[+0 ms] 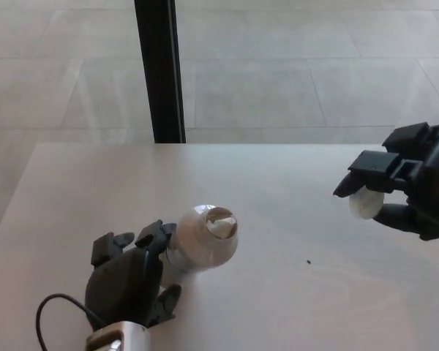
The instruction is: The robot uses its left hand to to lift the bottle kept on the middle of the desk and tilts it towards its right hand. It then uses its right hand to rotate its cap to open it and places the bottle and cap back on the desk
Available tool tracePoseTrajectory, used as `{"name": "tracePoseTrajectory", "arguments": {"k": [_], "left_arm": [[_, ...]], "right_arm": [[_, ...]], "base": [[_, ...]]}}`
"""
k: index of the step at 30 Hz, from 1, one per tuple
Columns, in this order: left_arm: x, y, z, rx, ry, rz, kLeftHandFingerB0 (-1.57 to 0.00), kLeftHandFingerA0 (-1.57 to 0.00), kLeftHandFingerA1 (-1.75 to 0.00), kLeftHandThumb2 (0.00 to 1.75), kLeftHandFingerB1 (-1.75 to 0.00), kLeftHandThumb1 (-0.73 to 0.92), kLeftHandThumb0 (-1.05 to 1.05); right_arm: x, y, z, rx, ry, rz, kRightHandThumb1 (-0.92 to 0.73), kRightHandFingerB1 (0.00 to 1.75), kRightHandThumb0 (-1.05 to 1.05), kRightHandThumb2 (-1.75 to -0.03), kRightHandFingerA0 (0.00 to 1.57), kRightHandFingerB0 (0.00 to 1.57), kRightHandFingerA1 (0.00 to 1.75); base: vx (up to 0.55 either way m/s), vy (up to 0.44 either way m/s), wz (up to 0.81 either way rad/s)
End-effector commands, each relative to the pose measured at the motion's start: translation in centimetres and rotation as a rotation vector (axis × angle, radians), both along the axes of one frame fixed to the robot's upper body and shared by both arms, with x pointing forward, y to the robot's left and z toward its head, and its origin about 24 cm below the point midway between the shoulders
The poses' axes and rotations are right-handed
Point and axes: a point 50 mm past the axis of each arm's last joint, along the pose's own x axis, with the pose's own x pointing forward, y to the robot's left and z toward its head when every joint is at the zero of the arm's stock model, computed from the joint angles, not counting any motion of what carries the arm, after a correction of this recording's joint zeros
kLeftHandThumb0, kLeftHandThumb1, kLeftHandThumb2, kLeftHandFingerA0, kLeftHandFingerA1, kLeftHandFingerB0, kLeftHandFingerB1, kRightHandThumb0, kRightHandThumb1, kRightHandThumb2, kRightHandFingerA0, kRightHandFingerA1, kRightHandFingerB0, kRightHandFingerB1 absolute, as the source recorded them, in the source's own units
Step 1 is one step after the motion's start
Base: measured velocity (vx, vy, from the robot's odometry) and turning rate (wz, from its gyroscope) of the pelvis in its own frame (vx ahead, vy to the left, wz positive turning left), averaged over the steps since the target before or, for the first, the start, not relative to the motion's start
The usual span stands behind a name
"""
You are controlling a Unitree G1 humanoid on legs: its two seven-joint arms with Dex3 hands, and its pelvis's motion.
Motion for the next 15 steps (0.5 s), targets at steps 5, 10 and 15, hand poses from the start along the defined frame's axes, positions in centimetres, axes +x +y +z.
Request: {"name": "tracePoseTrajectory", "arguments": {"k": [5,10,15], "left_arm": [[0.5,-0.2,-2.2,0.183,0.488,-0.058,-0.50,-0.56,-0.69,0.64,-0.58,0.85,0.14],[0.0,-0.6,-3.7,0.444,0.540,-0.121,-0.49,-0.67,-0.74,0.59,-0.51,0.67,0.10],[0.9,-1.0,-3.6,0.682,0.642,-0.163,-0.50,-0.74,-0.77,0.57,-0.48,0.57,0.11]], "right_arm": [[-0.4,1.4,-13.0,-0.061,0.575,-0.332,-0.56,0.81,-0.24,-0.84,0.99,0.89,1.62],[-0.3,1.8,-15.8,-0.192,0.675,-0.390,-0.56,0.81,-0.25,-0.72,0.91,0.86,1.42],[0.1,1.7,-17.7,-0.301,0.758,-0.479,-0.64,0.67,-0.32,-0.58,0.87,0.79,1.11]], "base": [[0.00,0.000,0.00],[0.00,0.000,0.00],[0.00,0.000,0.00]]}}
